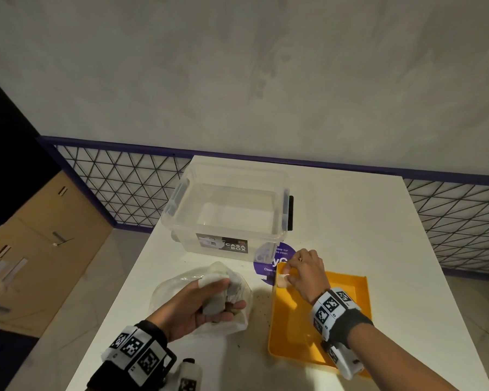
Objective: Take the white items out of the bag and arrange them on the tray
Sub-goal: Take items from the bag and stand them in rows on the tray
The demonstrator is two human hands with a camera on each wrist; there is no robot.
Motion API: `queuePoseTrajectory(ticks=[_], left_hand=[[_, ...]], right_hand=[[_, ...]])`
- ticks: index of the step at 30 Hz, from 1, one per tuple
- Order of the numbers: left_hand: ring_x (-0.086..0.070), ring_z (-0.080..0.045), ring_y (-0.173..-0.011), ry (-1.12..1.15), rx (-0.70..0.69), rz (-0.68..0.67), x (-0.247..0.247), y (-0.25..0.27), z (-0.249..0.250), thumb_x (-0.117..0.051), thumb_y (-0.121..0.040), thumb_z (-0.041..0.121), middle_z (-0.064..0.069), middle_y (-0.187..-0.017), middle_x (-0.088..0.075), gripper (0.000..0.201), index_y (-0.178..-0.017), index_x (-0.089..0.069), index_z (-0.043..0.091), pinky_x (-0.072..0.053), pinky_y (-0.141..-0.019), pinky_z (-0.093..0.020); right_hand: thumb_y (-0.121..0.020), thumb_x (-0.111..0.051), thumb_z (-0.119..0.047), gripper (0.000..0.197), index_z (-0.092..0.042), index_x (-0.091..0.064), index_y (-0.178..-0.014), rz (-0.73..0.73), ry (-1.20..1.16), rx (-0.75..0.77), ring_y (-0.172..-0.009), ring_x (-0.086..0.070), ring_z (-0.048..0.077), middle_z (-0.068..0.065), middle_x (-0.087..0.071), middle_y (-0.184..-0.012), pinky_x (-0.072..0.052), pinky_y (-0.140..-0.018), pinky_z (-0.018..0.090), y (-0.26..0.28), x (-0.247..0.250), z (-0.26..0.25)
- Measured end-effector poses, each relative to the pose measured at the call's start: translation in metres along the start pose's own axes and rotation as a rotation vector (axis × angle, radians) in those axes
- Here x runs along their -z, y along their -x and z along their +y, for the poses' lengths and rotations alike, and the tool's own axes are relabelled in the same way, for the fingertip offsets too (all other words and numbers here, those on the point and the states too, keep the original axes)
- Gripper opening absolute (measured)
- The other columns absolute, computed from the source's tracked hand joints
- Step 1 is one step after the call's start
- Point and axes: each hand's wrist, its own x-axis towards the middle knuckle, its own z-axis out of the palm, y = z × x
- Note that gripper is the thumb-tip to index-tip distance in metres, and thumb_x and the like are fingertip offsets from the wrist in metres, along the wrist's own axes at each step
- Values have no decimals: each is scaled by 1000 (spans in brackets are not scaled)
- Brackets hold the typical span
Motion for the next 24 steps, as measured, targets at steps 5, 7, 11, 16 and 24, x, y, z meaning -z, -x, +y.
queuePoseTrajectory(ticks=[5, 7, 11, 16, 24], left_hand=[[-69, -36, -98, -7, 4, 20, -2, 0, 1, -62, -87, 16, -21, -101, -70, 29, -113, -58, 4, -58, -62, -32], [-69, -36, -98, -2, 5, 19, -2, -1, 0, -56, -91, 14, -21, -101, -70, 25, -114, -58, 3, -58, -61, -32], [-68, -37, -98, 2, 6, 21, 0, -2, -1, -55, -93, 13, -21, -100, -70, 22, -111, -59, 3, -58, -59, -31], [-68, -37, -98, -7, 5, -3, -1, -2, -1, -67, -83, 17, -19, -98, -71, 32, -111, -60, 2, -59, -62, -33], [-65, -40, -105, 34, 27, -83, -1, -9, -5, -62, -87, 10, -26, -116, -65, 38, -121, -53, -4, -60, -64, -33]], right_hand=[[-89, -57, -16, 19, -13, -61, -107, 15, -212, -113, -116, -41, 19, 5, -54, -122, -35, -96, 24, -9, -5, 4], [-88, -58, -13, 14, -11, -61, -101, 25, -278, -152, -114, -42, 19, 7, -56, -118, -34, -91, 20, -10, -8, 4], [-88, -57, -10, 11, -7, -59, -99, 20, -315, -193, -111, -43, 20, 9, -55, -115, -29, -85, 17, -8, -10, 4], [-88, -56, -8, 10, -14, -48, -88, -3, -318, -189, -106, -43, 19, 10, -54, -111, -29, -80, 17, -8, -6, 3], [-83, -65, -11, 25, -17, -45, -97, 43, -346, -184, -108, -44, 18, 7, -51, -114, -40, -84, 20, -4, 5, 1]])
